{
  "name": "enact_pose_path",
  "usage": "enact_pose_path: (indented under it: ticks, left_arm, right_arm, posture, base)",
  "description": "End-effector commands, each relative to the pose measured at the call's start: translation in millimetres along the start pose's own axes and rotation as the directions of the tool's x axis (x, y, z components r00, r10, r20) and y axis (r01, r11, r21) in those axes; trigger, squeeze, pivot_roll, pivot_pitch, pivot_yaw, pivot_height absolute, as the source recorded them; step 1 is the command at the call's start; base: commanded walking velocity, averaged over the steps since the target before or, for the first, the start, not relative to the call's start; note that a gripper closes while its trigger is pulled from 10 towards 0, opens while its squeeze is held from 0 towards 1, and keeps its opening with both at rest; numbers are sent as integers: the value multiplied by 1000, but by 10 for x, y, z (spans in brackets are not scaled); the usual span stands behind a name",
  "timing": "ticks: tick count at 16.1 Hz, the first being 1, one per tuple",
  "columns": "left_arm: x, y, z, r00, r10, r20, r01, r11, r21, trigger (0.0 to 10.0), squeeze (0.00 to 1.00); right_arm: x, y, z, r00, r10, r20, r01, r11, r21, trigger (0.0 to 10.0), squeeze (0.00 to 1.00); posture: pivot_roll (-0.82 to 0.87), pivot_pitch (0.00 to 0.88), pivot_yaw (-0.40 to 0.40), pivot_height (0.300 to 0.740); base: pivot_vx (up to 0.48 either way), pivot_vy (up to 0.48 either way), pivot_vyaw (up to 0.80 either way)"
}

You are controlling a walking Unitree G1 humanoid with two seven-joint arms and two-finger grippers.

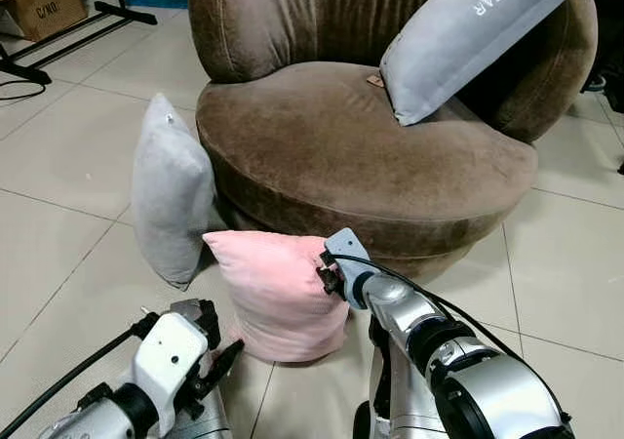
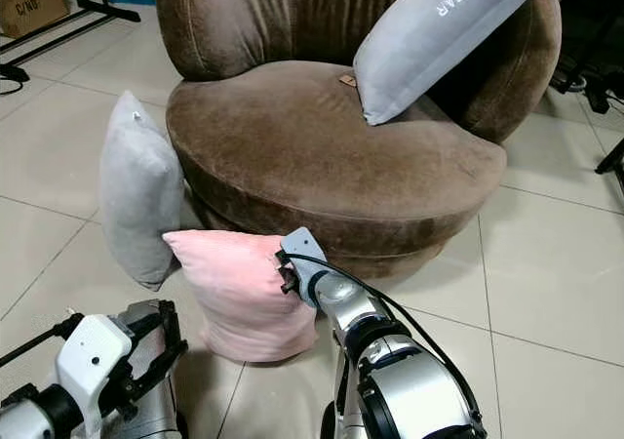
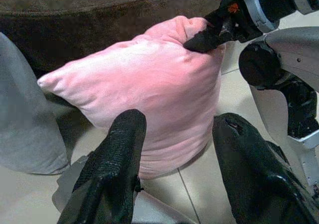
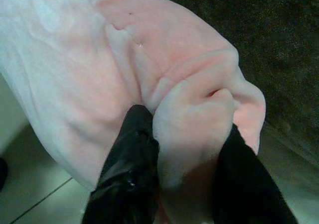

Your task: Move the pillow to the sofa from floor

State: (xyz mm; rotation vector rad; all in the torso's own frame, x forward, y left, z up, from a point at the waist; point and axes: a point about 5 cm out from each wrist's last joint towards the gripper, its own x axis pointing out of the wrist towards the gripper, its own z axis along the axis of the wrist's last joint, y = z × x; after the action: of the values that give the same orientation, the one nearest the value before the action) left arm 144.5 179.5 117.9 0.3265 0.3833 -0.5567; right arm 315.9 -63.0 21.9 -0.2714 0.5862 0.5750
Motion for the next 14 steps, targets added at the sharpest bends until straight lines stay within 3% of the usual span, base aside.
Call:
enact_pose_path:
  ticks: [1, 8, 9, 11, 14]
  left_arm:
    - [9, -23, -26, 1000, -25, -11, 25, 1000, -7, 10000, 0]
    - [60, -32, -69, 999, -47, -26, 47, 999, -13, 10000, 0]
    - [104, 0, -49, 999, -31, -12, 31, 1000, -7, 10000, 0]
    - [148, 34, -54, 1000, -15, -4, 14, 1000, -7, 10000, 0]
    - [196, 114, -80, 999, 33, 9, -33, 999, -6, 10000, 0]
  right_arm:
    - [-15, -26, -103, 999, -16, -44, 17, 999, 28, 0, 0]
    - [-16, 8, -158, 998, -9, -55, 12, 998, 60, 0, 0]
    - [-16, 13, -156, 999, -1, -44, 5, 994, 110, 0, 0]
    - [-21, 4, -165, 999, -3, -38, 8, 992, 122, 0, 0]
    - [-28, -47, -39, 998, -20, 63, 5, 974, 226, 0, 0]
  posture:
    - [104, 32, -59, 414]
    - [116, 0, -56, 414]
    - [122, 0, -63, 414]
    - [121, 0, -68, 414]
    - [104, 0, -77, 414]
  base:
    - [0, 0, 0]
    - [0, 0, 0]
    - [0, 0, 0]
    - [0, 0, 0]
    - [0, 0, 0]
